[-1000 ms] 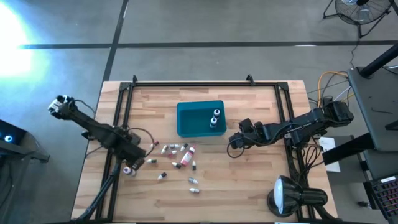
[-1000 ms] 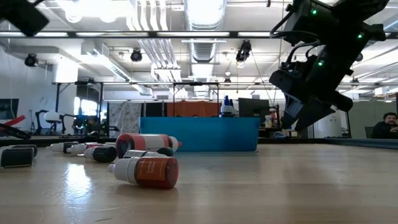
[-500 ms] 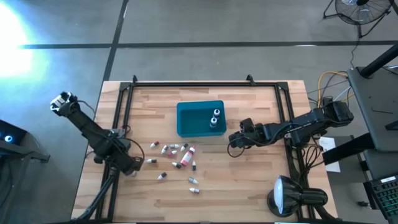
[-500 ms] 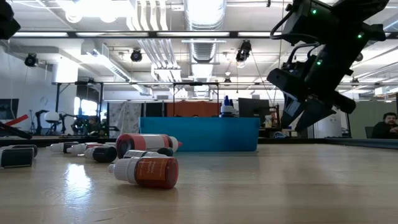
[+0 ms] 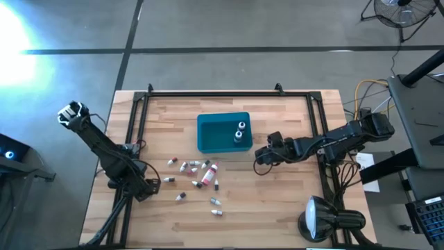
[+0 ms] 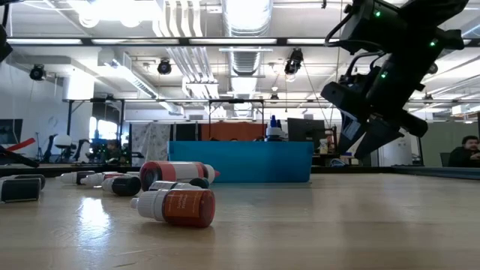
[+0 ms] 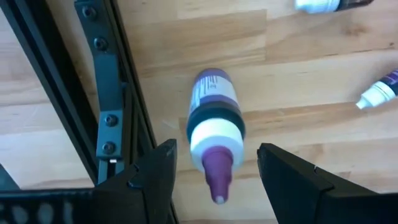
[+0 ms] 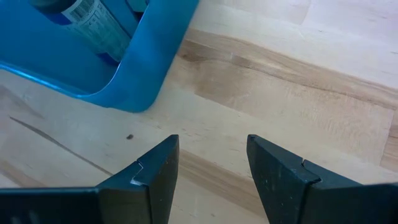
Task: Pick & Place food coloring
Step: Put the large purple food coloring bottle into the bin, then put the large pink food coloring bottle into the bin
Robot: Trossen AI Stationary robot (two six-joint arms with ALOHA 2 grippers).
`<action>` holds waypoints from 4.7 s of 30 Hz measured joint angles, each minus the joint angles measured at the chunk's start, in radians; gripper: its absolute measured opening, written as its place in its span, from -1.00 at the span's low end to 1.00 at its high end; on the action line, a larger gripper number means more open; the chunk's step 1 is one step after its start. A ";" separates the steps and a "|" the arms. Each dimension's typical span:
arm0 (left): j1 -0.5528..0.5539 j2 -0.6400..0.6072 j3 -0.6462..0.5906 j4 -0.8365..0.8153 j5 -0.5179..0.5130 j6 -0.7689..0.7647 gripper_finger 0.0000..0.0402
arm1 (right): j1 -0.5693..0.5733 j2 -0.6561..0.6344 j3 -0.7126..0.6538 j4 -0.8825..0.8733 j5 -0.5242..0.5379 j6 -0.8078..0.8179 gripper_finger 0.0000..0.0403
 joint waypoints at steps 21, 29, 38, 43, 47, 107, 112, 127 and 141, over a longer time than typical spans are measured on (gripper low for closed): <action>0.000 0.000 -0.008 -0.005 -0.007 0.023 -0.37 | -0.035 0.000 0.000 0.003 -0.005 -0.030 -0.09; 0.001 0.000 -0.008 -0.008 -0.015 0.072 -0.54 | -0.034 0.000 0.000 0.003 -0.006 -0.030 -0.09; 0.075 -0.002 0.056 -0.028 -0.069 0.142 -0.57 | -0.034 0.000 0.000 0.003 -0.008 -0.030 -0.09; 0.274 -0.001 0.093 -0.040 -0.090 0.378 -0.57 | -0.036 0.000 0.000 0.006 -0.031 -0.026 -0.09; 0.500 0.026 0.147 -0.040 -0.093 0.669 -0.57 | -0.036 0.000 0.000 0.007 -0.050 -0.027 -0.09; 1.152 0.958 1.057 -0.206 -0.418 2.208 -0.27 | -0.036 -0.001 -0.002 0.011 -0.052 -0.062 -0.09; 1.144 0.934 1.066 -0.244 -0.428 2.199 -0.25 | -0.036 -0.001 -0.003 0.017 -0.053 -0.097 -0.09; 0.987 0.624 0.950 -0.257 -0.264 1.958 -0.25 | -0.036 0.001 -0.004 0.315 -0.344 -0.569 -0.09; 0.654 0.309 0.313 0.038 -0.184 1.659 -0.25 | -0.071 0.008 0.008 0.448 -0.515 -0.455 -0.09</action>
